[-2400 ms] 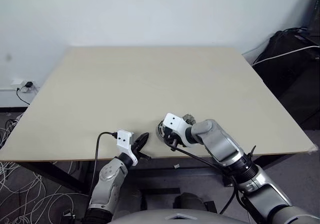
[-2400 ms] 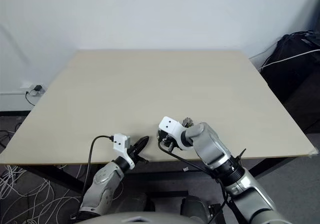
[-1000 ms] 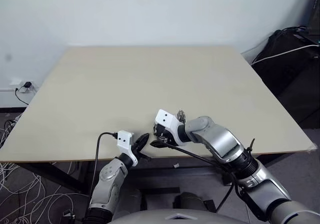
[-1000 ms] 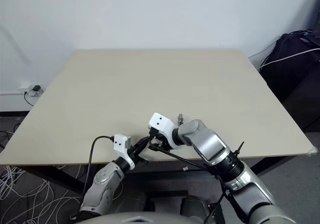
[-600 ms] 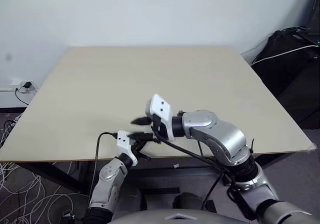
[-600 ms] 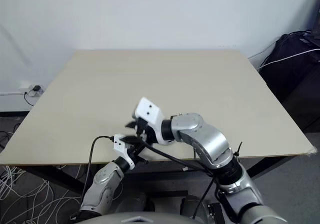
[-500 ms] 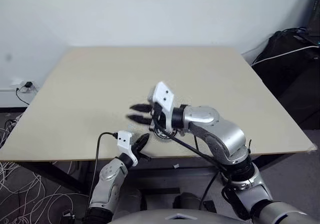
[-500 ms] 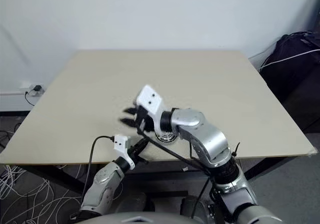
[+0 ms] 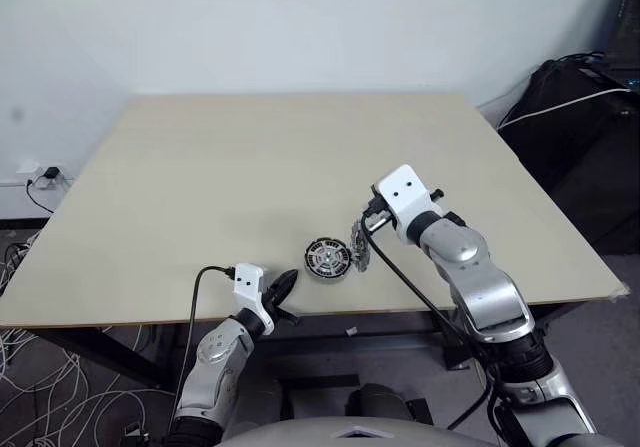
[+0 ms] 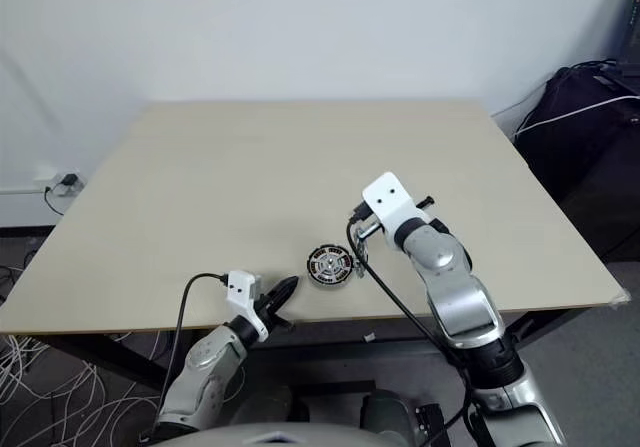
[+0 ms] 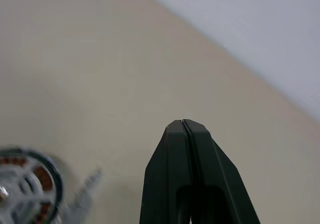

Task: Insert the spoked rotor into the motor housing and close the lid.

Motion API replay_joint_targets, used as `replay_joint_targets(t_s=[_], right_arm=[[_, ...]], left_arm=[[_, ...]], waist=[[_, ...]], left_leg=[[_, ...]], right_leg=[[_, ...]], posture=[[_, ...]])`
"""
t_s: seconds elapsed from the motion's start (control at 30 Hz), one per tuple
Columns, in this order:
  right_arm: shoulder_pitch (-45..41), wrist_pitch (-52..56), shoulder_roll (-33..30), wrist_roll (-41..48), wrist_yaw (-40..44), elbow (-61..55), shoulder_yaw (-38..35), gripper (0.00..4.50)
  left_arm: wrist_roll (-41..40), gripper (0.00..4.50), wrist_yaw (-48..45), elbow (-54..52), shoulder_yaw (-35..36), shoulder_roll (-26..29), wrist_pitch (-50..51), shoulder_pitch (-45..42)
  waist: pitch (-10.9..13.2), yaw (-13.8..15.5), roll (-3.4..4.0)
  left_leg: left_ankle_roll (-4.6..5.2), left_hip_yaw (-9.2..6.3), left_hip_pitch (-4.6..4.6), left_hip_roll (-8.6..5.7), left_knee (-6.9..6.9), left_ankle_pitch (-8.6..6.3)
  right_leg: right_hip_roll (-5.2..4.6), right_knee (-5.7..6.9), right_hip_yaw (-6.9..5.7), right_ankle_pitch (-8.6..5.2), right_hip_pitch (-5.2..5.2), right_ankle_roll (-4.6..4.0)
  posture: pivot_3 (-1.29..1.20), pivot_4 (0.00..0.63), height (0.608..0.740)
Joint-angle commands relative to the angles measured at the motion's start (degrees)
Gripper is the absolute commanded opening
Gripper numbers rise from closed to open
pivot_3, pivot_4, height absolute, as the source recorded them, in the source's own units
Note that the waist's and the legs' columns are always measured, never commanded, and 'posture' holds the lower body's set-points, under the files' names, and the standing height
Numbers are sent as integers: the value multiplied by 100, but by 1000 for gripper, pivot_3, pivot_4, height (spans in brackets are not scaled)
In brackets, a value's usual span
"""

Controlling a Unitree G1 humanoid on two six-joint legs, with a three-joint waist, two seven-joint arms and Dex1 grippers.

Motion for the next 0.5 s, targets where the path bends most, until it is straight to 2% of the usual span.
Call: replay_joint_targets(t_s=[0.03,0.2,0.33,0.5], right_arm=[[331,168,-14,-155,-145,-276,-187,22],[859,446,270,-167,-299,-412,-145,22],[1168,567,763,-227,-602,-347,-28,22],[1265,490,1173,-337,-818,-111,265,22]], left_arm=[[-54,0,-18,-168,20,3,-37,-35],[-50,0,-27,-169,11,20,-14,-50],[-50,0,-29,-178,12,31,-1,-51],[-43,0,-34,-186,7,46,8,-54]], waist=[[0,4,1],[-1,-5,2],[-2,-2,4],[-3,-10,4]], left_leg=[[1,0,0,0,2,0],[6,1,1,-1,6,1],[6,-2,3,2,5,1],[6,-2,4,2,6,1]], right_leg=[[-1,0,0,0,0,0],[-1,1,4,0,3,2],[2,3,3,0,4,2],[1,3,4,0,6,3]], posture=[[0,0,740],[0,0,740],[0,0,740],[0,0,740]])
